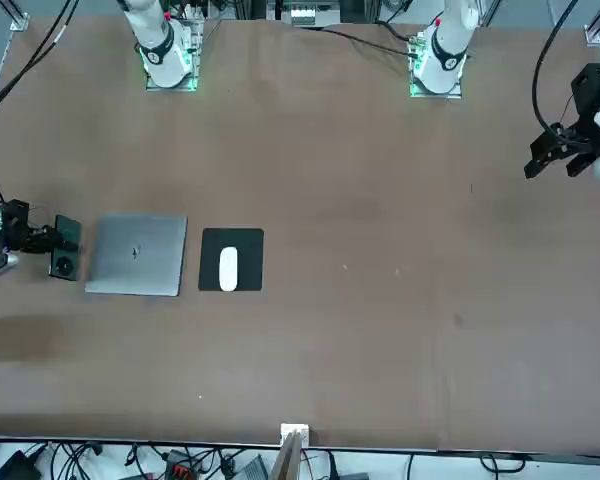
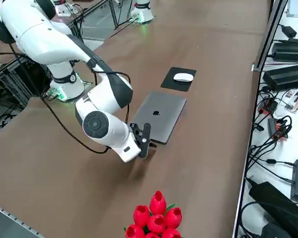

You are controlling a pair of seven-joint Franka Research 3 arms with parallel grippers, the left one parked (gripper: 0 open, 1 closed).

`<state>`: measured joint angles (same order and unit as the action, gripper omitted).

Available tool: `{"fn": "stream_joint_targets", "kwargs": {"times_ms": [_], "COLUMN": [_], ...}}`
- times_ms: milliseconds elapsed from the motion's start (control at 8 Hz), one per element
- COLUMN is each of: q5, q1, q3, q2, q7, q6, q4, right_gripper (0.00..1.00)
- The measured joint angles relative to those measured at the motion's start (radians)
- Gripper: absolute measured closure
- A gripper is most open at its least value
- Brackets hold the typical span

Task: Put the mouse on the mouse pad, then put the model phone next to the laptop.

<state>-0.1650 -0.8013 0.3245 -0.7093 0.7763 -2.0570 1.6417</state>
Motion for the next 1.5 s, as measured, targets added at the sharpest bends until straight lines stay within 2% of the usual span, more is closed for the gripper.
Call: {"fn": "stream_joint_targets", "kwargs": {"times_ms": [375, 500, 750, 1000, 1375, 1500], "q5": [0.000, 0.000, 0.016, 0.103, 0.313, 0.335], "q1": [-0.005, -0.006, -0.013, -0.043, -0.086, -0.089], "q3": [-0.001, -0.001, -0.006, -0.012, -0.012, -0.009], "q2": [-0.008, -0.009, -0.005, -0.004, -0.002, 0.010], "q7": [0.000, 0.000, 0.000, 0.002, 0.001, -0.006], "q6": [0.002, 0.001, 0.000, -0.029, -0.110, -0.090], "q4": [0.000, 0.000, -0.008, -0.016, -0.039, -0.074], "right_gripper": [0.83, 0.70, 0.35, 0.02, 0.00, 0.00]}}
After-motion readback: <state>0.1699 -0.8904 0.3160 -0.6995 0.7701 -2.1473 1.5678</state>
